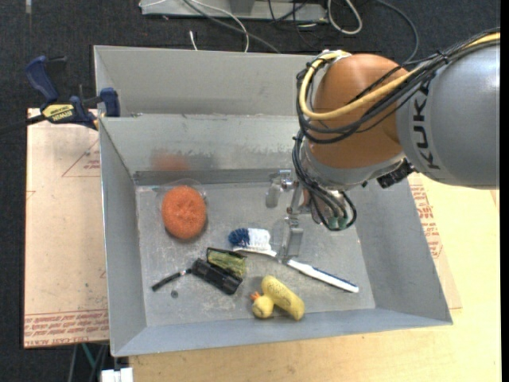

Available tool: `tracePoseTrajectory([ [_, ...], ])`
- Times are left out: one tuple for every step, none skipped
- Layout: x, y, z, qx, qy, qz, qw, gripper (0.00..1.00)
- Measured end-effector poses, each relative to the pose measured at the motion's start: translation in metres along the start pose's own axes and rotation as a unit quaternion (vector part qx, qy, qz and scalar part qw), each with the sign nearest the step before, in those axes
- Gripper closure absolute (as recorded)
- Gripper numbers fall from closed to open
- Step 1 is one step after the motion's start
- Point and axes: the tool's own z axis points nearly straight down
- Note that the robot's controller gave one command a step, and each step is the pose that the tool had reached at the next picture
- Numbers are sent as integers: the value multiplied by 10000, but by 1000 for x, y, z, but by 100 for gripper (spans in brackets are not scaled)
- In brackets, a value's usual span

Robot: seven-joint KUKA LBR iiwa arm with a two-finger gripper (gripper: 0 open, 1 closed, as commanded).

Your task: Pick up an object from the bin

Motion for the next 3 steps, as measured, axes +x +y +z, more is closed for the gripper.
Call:
tracePoseTrajectory([
  [-2, -1, -4, -2, -38, 15, 10000, 0],
  [-33, -18, 128, -13, -48, 972, 9953, 0],
  [-24, -27, 56, -14, -98, 381, 9992, 0],
])
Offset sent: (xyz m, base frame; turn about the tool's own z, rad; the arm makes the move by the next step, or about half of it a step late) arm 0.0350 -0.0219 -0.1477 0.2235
